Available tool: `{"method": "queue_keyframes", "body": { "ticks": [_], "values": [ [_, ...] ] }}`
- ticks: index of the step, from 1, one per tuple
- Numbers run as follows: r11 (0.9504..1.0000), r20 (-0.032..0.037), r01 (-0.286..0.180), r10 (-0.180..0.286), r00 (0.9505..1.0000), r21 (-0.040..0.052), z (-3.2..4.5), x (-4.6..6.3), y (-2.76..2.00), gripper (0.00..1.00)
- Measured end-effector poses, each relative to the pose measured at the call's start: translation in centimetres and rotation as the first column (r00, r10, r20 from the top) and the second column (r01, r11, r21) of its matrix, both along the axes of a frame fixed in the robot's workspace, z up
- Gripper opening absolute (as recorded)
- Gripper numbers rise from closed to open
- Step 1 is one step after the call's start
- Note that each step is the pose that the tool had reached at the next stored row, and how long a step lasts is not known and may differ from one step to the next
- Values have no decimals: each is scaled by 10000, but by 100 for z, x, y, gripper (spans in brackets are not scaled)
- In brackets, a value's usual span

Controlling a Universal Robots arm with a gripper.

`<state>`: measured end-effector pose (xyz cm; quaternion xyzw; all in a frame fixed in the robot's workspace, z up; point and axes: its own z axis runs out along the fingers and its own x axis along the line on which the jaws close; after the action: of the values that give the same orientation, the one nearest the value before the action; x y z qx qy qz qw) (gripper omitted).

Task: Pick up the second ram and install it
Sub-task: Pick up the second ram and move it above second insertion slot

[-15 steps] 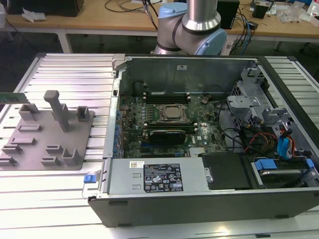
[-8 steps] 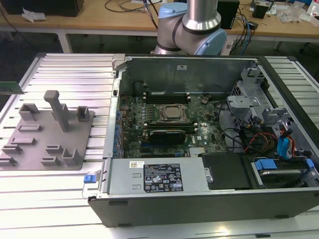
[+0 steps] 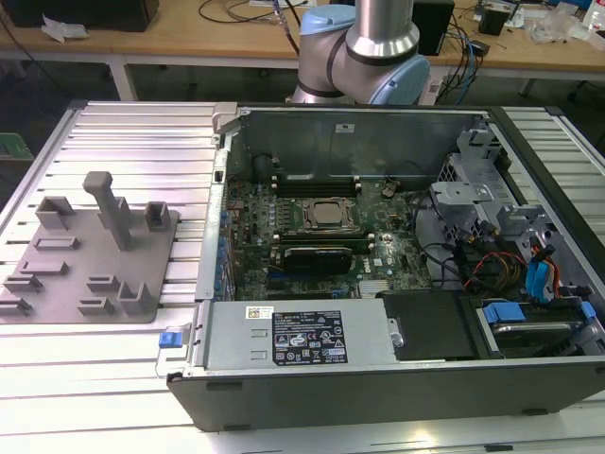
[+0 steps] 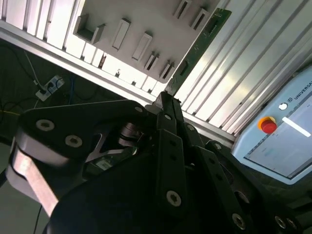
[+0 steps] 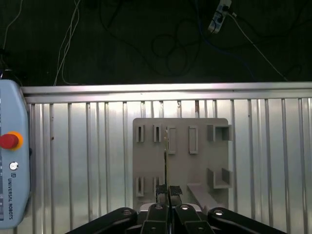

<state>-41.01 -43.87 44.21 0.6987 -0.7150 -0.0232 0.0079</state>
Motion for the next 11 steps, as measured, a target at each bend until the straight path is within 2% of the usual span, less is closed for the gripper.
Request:
{"method": "queue_keyframes", "body": {
  "ticks": [3,8,11],
  "values": [
    [10000,-4,1,-1,10000,-3,4,19,1,9],
    [10000,-1,0,0,10000,-2,3,165,0,9],
    [10000,-1,1,-1,10000,0,2,304,0,9]
  ]
}}
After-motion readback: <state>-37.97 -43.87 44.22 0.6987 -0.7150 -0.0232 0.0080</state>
